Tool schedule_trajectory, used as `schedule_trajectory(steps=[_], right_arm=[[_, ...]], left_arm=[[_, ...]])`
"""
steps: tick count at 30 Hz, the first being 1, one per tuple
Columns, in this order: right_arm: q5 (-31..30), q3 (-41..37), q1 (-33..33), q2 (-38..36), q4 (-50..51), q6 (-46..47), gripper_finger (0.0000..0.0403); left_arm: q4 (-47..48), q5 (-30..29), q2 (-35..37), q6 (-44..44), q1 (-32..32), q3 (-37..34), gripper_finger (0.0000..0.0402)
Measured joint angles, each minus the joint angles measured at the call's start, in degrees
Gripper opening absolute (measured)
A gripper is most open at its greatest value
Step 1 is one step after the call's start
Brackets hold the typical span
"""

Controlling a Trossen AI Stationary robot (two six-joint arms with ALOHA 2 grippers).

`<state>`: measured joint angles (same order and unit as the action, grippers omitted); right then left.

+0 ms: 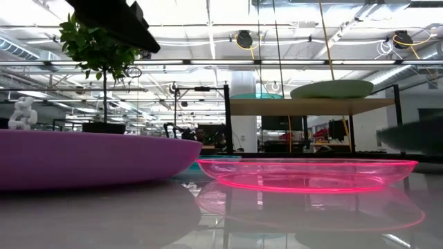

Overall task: Place and stack plates onto a shelf
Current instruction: Stack the bottom big black plate on top of the big green plate on the shelf

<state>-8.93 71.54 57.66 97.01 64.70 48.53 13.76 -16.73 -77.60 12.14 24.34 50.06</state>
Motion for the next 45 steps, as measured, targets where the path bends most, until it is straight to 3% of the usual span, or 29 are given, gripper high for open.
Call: schedule_trajectory(steps=[11, 21, 37, 45], right_arm=[[-7.7, 2.9, -5.6, 0.0, 9.1, -6.1, 0.0000], [-12.5, 3.0, -12.6, -3.5, 10.4, -12.7, 0.0000], [-12.0, 3.1, -24.8, -14.3, 10.8, -22.9, 0.0000], [-12.0, 10.4, -28.8, -14.8, 15.4, -27.2, 0.0000]], left_arm=[[2.8, 0.1, 0.0, -1.0, 0.0, 0.0, 0.0095], [7.8, 0.1, 0.0, -0.5, 0.0, 0.0, 0.0095], [7.9, 0.1, 0.0, -0.4, 0.0, 0.0, 0.0095], [7.9, 0.1, 0.0, -1.1, 0.0, 0.0, 0.0095]])
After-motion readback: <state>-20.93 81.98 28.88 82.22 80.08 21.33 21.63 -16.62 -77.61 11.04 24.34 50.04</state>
